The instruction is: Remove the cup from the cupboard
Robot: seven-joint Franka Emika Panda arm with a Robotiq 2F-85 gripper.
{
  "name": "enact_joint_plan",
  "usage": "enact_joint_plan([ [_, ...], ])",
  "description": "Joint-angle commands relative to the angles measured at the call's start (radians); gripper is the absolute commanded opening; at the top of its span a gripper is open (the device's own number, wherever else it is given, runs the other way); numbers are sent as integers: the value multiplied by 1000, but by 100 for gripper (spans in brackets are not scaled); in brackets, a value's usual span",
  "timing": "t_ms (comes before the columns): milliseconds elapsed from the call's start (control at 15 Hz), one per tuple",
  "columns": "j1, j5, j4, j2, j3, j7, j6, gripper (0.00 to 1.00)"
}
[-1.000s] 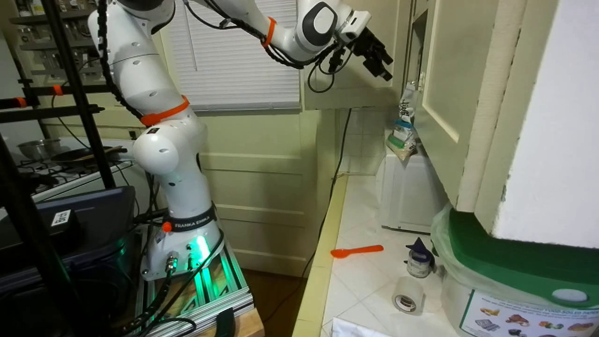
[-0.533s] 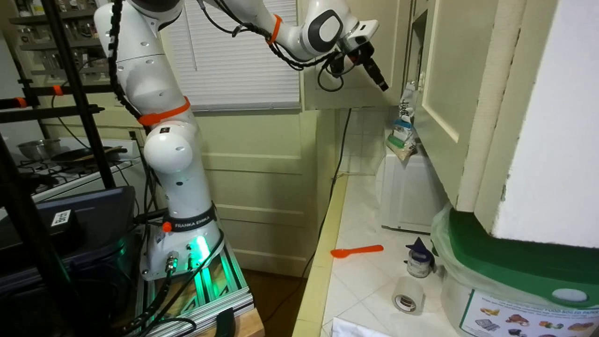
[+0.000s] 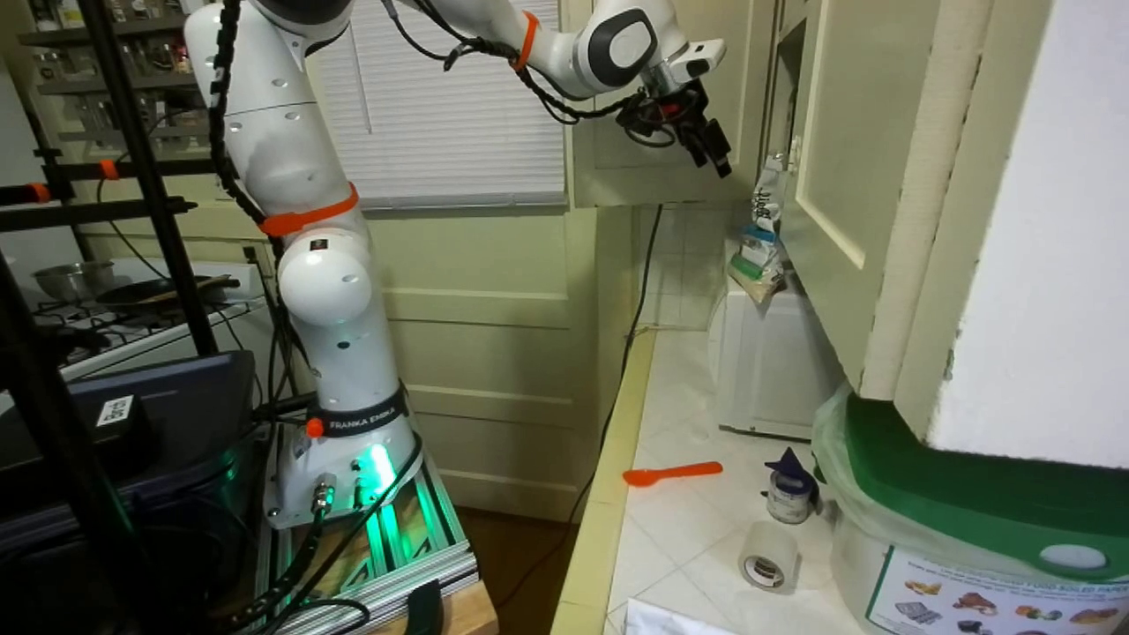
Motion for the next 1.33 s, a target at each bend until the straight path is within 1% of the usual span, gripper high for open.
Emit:
enact_joint_plan([
  [0,8,-57,44,20,-12,-30,-46,100],
  [200,-5,-168,71,35,-4,-7,-81,100],
  [267,-11,-223,83,41,-2,-4,-109,100],
  [333,-9,-262,99,48,-5,-29,-157,100],
  [400,-2,-272,112,55,-9,-55,-191,100],
  [667,26,-227,151,75,-26,-198,-297,100],
  [933,43,-202,187,94,-35,-319,-355,100],
  [1000,46,-189,187,97,-36,-307,-332,100],
  [1067,41,-223,160,80,-35,-269,-308,100],
  [1267,46,-216,171,88,-36,-278,-308,100],
])
